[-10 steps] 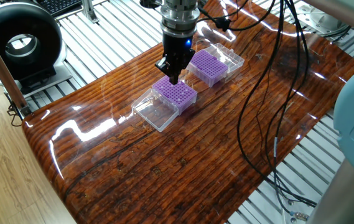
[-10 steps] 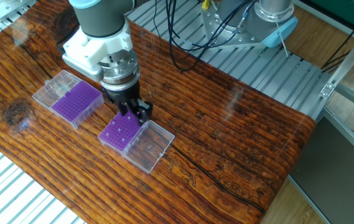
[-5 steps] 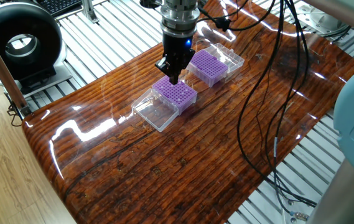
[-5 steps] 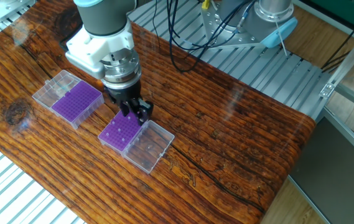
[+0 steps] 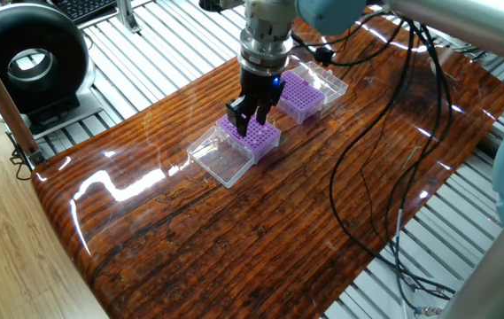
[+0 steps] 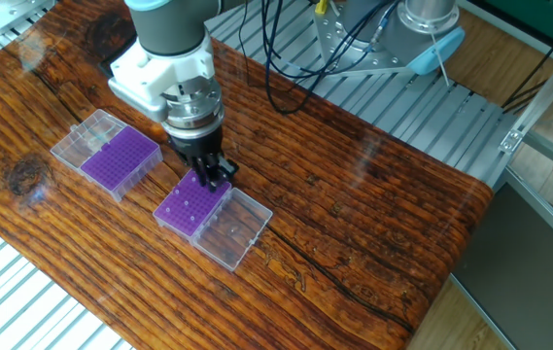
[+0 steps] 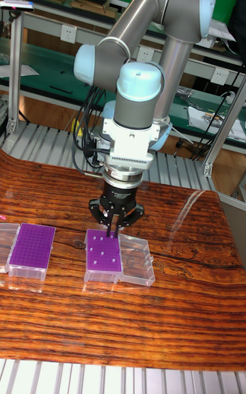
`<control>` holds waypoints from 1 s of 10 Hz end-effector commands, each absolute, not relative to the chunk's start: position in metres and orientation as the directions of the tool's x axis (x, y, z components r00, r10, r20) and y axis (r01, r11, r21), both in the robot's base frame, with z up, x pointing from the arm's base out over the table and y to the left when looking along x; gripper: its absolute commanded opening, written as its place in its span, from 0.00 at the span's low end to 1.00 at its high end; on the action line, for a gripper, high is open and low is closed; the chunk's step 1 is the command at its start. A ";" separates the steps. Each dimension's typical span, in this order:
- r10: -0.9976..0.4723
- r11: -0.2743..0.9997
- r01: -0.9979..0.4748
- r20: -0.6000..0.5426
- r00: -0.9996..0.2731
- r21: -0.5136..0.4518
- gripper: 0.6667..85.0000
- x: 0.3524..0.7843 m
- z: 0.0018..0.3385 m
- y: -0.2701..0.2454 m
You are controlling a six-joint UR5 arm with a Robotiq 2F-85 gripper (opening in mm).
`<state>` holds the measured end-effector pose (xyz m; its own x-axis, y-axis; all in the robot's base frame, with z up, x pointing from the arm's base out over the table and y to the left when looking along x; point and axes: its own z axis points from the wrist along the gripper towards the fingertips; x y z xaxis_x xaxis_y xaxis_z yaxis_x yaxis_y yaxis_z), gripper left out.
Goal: Transfer all small pipette tips from one holder to another
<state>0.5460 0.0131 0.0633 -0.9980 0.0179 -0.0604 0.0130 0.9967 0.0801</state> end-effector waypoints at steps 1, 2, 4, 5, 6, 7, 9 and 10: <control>0.062 0.997 0.058 -0.069 -0.996 0.057 0.01 0.548 0.064 0.005; 0.063 0.997 0.058 -0.083 -0.995 0.058 0.01 0.552 0.064 0.005; 0.073 0.996 0.067 -0.100 -0.992 0.062 0.01 0.557 0.064 0.006; 0.075 0.996 0.068 -0.105 -0.992 0.062 0.01 0.558 0.065 0.006; 0.070 0.997 0.066 -0.095 -0.993 0.046 0.01 0.555 0.064 0.002; 0.061 0.997 0.058 -0.077 -0.995 0.044 0.01 0.550 0.064 0.002; -0.056 0.997 -0.058 -0.034 -0.998 0.054 0.35 0.538 0.063 0.006; -0.046 0.996 -0.049 -0.038 -0.998 0.077 0.38 0.533 0.063 0.013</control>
